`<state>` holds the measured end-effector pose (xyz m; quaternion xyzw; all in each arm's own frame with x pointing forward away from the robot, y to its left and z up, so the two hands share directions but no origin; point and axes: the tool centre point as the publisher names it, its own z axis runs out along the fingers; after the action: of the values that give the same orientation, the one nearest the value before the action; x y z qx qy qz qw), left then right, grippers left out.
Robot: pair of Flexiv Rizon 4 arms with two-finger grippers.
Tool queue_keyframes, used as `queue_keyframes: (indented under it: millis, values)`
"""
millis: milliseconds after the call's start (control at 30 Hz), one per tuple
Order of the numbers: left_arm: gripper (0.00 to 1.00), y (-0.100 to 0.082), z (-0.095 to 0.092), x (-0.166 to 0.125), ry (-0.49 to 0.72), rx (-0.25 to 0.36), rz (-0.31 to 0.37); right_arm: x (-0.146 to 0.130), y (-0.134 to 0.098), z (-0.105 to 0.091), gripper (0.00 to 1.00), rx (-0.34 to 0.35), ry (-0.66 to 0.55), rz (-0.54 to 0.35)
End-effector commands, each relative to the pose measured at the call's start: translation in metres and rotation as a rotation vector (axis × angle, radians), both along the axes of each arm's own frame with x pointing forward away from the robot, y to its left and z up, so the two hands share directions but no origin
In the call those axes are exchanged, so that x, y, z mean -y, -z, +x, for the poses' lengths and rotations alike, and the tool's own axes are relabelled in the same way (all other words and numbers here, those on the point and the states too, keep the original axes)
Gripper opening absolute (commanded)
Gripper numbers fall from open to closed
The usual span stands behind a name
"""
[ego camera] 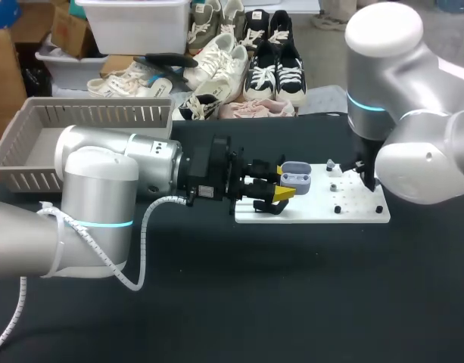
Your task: Pick up each earbud case from the left stands, insert the matching earbuds, close the lid, and place the case in the box.
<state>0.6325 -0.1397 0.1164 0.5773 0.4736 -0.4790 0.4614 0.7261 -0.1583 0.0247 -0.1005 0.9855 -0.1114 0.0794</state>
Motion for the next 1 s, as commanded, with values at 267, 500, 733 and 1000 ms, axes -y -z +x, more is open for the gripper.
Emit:
queue_keyframes:
  millis: [267, 500, 733, 1000]
  values:
    - [0.0, 0.001, 0.001, 0.0, 0.003, 0.0, 0.0, 0.003, -0.026, -0.018, 0.0, 0.034, 0.003, -0.007]
    - [0.0, 0.001, 0.001, 0.0, 0.003, 0.0, 0.0, 0.0, -0.052, -0.035, 0.0, 0.036, 0.018, -0.008]
    - [0.0, 0.001, 0.001, 0.0, 0.003, 0.0, 0.0, -0.006, -0.062, -0.054, 0.0, -0.023, 0.09, -0.006]
    - [0.0, 0.001, 0.001, 0.0, 0.003, 0.0, 0.0, -0.009, -0.067, -0.064, 0.0, -0.016, 0.088, 0.016]
